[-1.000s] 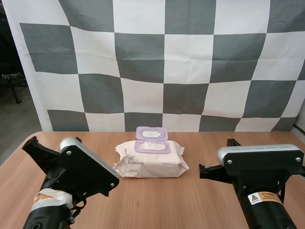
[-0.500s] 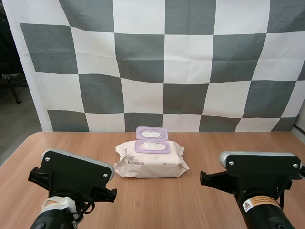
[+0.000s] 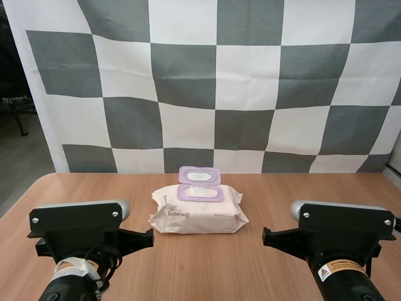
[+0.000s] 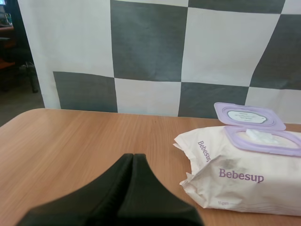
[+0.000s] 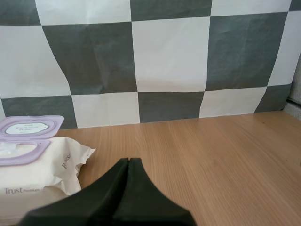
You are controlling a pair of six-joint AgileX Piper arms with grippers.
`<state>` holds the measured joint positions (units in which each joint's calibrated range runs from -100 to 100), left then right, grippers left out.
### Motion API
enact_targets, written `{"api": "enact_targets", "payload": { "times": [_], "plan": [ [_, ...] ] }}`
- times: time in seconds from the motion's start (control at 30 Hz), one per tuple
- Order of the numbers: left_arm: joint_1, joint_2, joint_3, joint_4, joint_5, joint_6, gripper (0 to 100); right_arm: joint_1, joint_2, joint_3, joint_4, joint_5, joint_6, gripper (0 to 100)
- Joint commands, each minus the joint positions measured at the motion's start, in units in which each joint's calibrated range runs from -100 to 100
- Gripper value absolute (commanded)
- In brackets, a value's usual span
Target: Open the wet wipes lid
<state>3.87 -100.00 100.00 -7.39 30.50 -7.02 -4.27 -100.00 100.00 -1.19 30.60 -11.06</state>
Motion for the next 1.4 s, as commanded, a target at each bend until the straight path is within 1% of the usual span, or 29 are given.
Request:
{"api": "enact_targets", "payload": {
  "times": [0.0,0.1,0.13,1.37],
  "plan": [
    [-1.67,0.0,0.0,-0.1,0.1,-0.6,0,0.0,0.0,0.0,0.1,0.0,-0.5,0],
    [-3.42,0.0,0.0,0.3,0.1,-0.6,0,0.0,0.0,0.0,0.1,0.0,-0.5,0],
    [-3.73,0.0,0.0,0.5,0.1,-0.6,0,0.0,0.0,0.0,0.1,0.0,-0.5,0],
    [-3.71,0.0,0.0,0.7,-1.2,-0.6,0,0.0,0.0,0.0,0.4,0.0,-0.5,0]
  ]
}}
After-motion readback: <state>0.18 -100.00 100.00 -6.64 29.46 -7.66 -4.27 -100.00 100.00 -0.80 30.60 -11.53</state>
